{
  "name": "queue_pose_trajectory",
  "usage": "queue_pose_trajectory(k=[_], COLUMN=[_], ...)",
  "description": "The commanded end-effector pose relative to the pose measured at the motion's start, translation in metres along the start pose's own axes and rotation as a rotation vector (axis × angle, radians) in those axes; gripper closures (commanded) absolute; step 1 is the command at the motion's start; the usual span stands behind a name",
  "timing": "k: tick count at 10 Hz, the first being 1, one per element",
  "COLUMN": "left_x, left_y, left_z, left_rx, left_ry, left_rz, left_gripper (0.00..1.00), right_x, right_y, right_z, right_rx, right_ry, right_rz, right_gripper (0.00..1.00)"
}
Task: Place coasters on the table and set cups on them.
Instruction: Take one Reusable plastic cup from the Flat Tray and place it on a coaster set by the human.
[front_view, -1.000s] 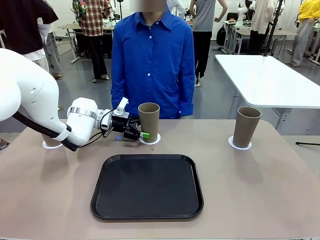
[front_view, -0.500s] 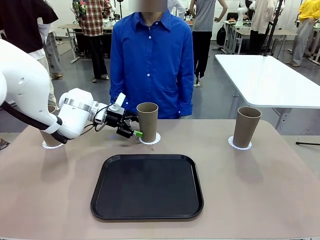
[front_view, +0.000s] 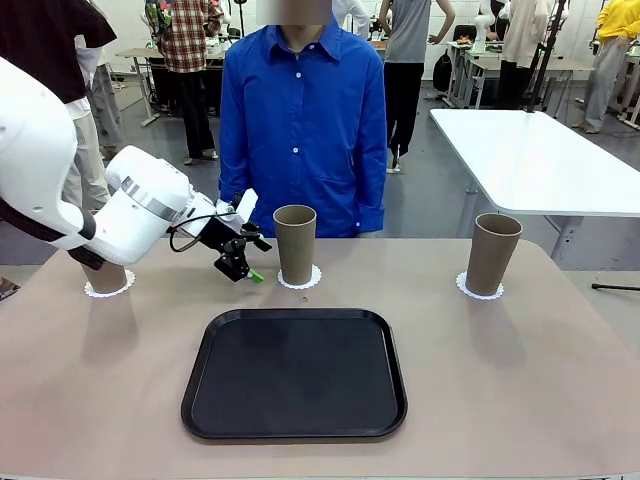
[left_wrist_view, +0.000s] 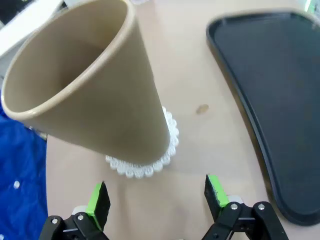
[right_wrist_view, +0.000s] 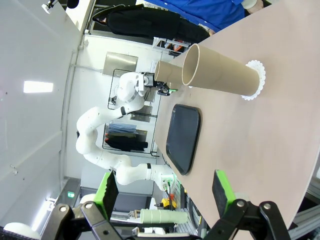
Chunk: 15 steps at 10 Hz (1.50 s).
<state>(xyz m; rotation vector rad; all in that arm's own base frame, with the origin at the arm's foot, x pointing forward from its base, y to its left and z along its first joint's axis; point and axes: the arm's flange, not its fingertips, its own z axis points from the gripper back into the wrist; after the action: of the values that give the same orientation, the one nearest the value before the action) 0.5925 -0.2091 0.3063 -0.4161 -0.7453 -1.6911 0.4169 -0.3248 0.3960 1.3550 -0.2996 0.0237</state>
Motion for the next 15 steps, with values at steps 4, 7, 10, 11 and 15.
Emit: queue_pose_trajectory(k=[4, 7, 10, 11, 15], left_x=[0.085, 0.132, 0.143, 0.141, 0.148], left_y=[-0.025, -0.044, -0.06, -0.057, -0.056], left_z=[0.102, 0.146, 0.155, 0.153, 0.162], left_rx=[0.002, 0.047, 0.052, 0.036, 0.055], left_ry=[0.296, 0.395, 0.435, 0.419, 0.413], left_rz=[0.311, 0.465, 0.488, 0.488, 0.477], left_gripper=[0.0, 0.0, 0.0, 0.0, 0.0], right_x=[-0.001, -0.001, -0.001, -0.001, -0.001], right_y=[0.001, 0.001, 0.001, 0.001, 0.001], right_z=[-0.001, -0.001, -0.001, -0.001, -0.001], right_rx=[-0.004, -0.004, -0.004, -0.004, -0.004], right_ry=[-0.003, -0.003, -0.003, -0.003, -0.003], right_rz=[-0.003, -0.003, -0.003, -0.003, -0.003], right_gripper=[0.0, 0.0, 0.0, 0.0, 0.0])
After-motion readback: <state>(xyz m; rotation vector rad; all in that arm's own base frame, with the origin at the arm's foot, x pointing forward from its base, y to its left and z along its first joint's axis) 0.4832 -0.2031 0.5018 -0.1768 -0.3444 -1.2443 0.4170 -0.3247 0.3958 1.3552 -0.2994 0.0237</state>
